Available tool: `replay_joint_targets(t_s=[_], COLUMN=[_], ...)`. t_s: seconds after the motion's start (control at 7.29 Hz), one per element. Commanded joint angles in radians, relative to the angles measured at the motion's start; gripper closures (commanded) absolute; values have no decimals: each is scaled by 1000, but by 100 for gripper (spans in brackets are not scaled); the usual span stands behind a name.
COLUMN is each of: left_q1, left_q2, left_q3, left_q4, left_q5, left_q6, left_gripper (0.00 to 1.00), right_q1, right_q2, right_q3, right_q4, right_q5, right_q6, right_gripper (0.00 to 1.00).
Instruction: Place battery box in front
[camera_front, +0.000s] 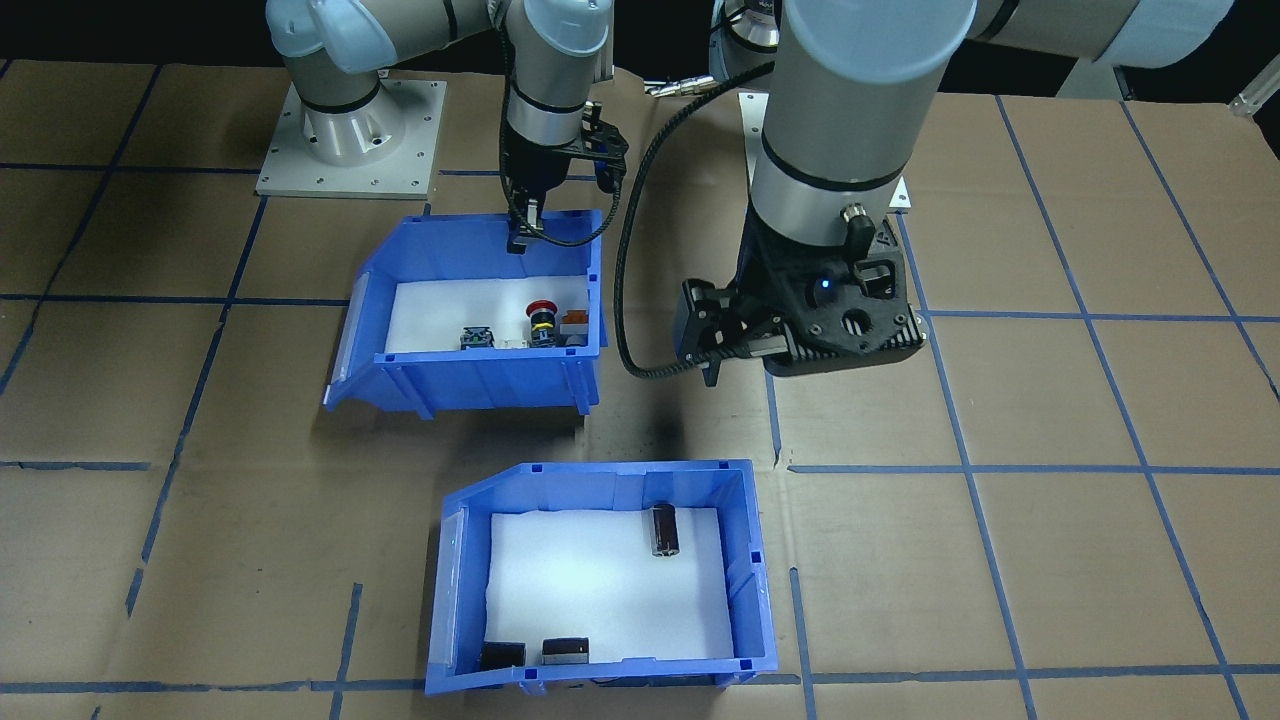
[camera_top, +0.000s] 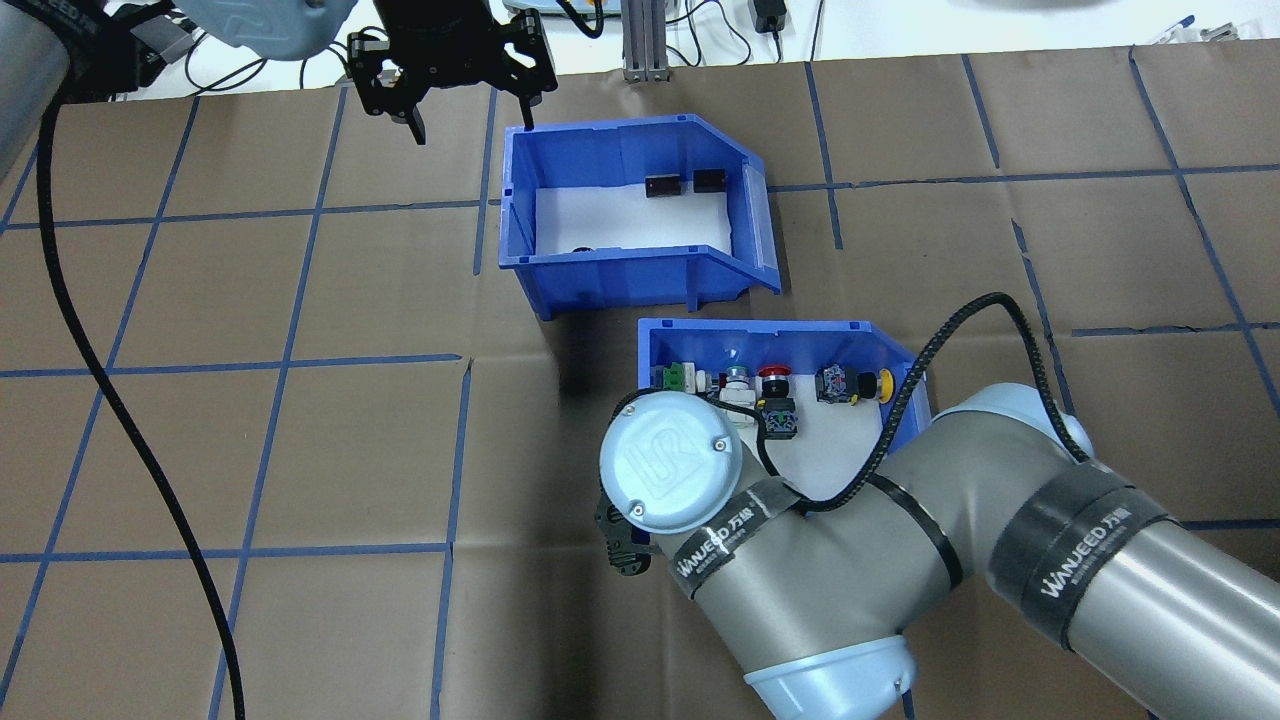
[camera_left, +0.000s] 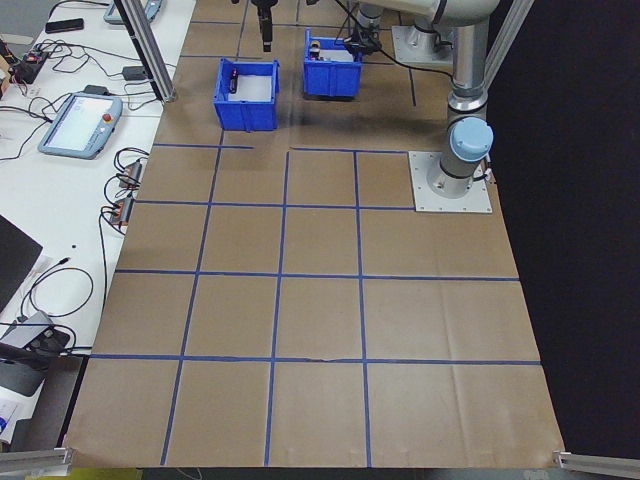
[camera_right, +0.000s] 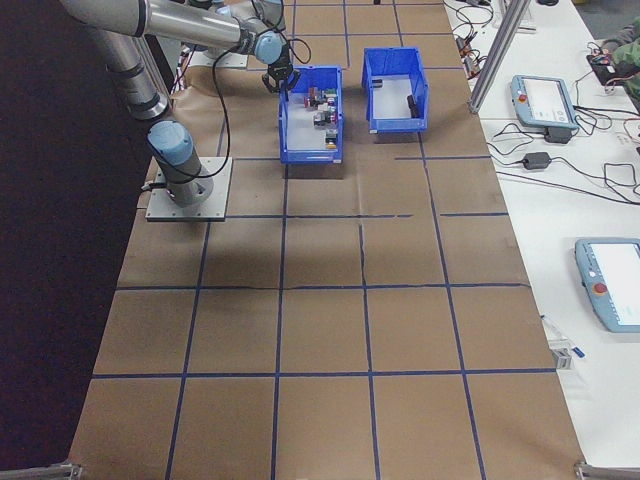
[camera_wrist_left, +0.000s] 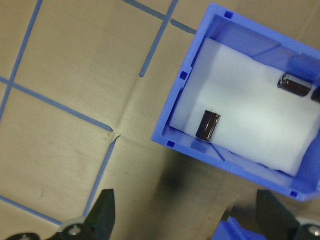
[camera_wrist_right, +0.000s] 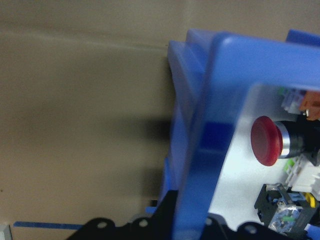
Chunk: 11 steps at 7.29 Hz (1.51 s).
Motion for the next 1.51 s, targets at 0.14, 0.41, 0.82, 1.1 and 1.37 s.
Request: replay_joint_targets(t_s=[0.14,0.41,0.82,1.1,1.37], left_q1=[6,3,6,16,20], left_q2=[32,34,47,46,49], left_q3=[-10,-10,-5,4,4], left_q4=[-19,-27,-97,-116,-114], left_q5=[1,1,9,53,43], left_q6=[138,139,148,150,243], left_gripper=[1,1,1,1,1], right_q1=[71,102,94,62,-74], right_q2=[64,103,115,46,-64], right_q3=[-58,-86,-82,-85,-82], right_q4=[3,6,4,7,106], right_q5=[3,3,-6,-7,0], right_q6=[66,66,66,66,64], right_gripper=[94,93,0,0,0])
